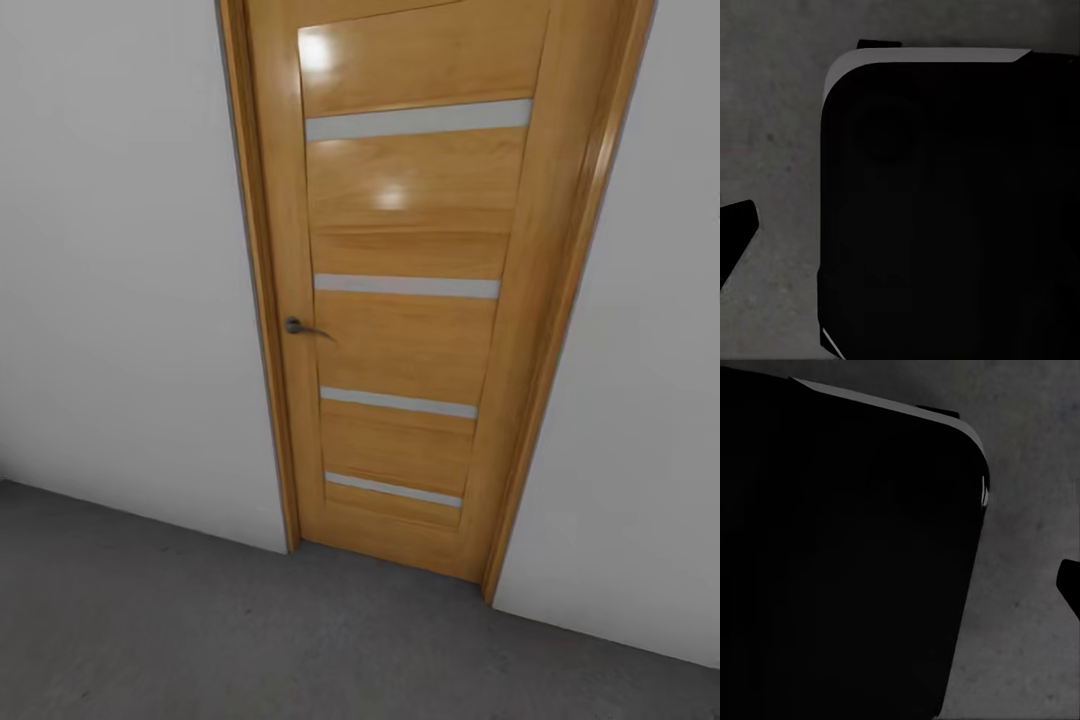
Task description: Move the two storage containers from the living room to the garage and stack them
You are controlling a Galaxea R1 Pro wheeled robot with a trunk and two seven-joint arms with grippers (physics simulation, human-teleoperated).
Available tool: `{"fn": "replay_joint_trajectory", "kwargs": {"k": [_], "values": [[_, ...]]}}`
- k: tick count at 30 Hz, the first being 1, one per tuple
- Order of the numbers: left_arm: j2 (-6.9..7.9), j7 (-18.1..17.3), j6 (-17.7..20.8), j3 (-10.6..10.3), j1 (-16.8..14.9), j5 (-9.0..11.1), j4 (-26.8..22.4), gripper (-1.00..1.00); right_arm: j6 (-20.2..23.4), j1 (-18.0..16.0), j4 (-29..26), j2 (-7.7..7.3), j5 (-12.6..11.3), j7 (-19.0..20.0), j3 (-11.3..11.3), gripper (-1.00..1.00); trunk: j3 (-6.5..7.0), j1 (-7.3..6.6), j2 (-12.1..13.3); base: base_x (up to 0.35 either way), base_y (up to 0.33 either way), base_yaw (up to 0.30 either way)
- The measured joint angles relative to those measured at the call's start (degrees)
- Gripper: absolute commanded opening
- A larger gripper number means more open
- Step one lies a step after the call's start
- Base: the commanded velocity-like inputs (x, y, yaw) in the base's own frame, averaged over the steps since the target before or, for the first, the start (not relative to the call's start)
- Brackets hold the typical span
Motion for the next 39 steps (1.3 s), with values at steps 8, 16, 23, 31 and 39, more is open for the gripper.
{"fn": "replay_joint_trajectory", "kwargs": {"k": [8,16,23,31,39], "values": [[0.0,0.0,-0.2,0.0,0.0,0.1,0.0,1.0,0.0,0.0,0.0,0.0,0.3,0.0,0.2,1.0,0.0,0.0,0.0,0.191,0.321,-0.249],[0.0,0.0,-0.3,-0.1,0.0,0.0,0.0,1.0,0.0,0.0,0.0,0.0,0.4,0.0,0.3,1.0,0.0,0.01,0.0,0.168,0.225,-0.247],[0.15,0.1,-0.4,-0.1,0.0,-0.1,0.0,1.0,0.0,0.0,0.0,0.0,0.4,0.0,0.4,1.0,0.0,0.02,0.0,0.026,0.026,-0.077],[0.3,0.1,-0.5,-0.2,0.0,-0.1,0.0,1.0,0.0,0.0,0.0,-0.06,0.7,0.0,0.6,1.0,0.0,0.02,0.0,0.002,0.002,-0.007],[0.31,0.1,-0.5,-0.6,0.0,-0.3,0.1,1.0,0.0,0.0,0.0,-0.08,0.7,0.0,0.7,1.0,0.0,0.0,0.0,0.091,0.0,0.0]]}}
